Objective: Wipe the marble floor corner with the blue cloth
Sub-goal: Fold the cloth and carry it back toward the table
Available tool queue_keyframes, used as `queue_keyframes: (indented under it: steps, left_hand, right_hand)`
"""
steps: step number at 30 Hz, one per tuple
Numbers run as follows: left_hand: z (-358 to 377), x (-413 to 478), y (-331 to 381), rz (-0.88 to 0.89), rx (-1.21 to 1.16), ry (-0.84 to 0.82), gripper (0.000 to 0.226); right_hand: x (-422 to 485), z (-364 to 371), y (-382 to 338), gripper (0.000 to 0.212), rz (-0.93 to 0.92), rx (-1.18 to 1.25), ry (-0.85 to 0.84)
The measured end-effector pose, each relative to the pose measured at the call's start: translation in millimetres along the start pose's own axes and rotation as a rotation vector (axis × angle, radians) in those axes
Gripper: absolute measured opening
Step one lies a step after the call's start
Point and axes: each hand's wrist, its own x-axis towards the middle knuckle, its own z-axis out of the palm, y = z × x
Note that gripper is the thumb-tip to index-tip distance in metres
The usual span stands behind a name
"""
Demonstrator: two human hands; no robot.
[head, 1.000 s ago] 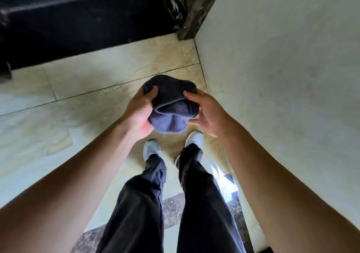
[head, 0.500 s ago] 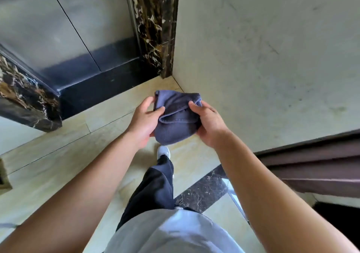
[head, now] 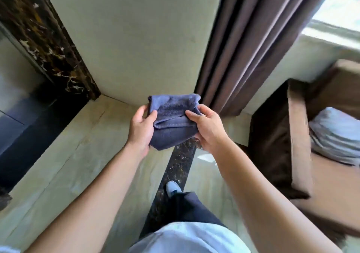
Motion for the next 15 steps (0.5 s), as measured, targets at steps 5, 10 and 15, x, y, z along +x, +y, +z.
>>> queue_keyframes:
  steps: [5, 10, 15]
  left_hand:
    - [25, -101, -44, -0.126, 0.033, -0.17, 0.017]
    - [55, -198, -91, -0.258, 0.17, -0.349, 0.025]
    - [120, -291, -136, -0.303, 0.342, -0.544, 0.025]
  right_hand:
    - [-113, -70, 54, 0.01, 0.054, 0.089, 0.179]
    - [-217, -147, 96, 0.007, 0.101, 0.152, 0.323]
    - [-319, -243, 131, 0.014, 0.074, 0.269, 0.442]
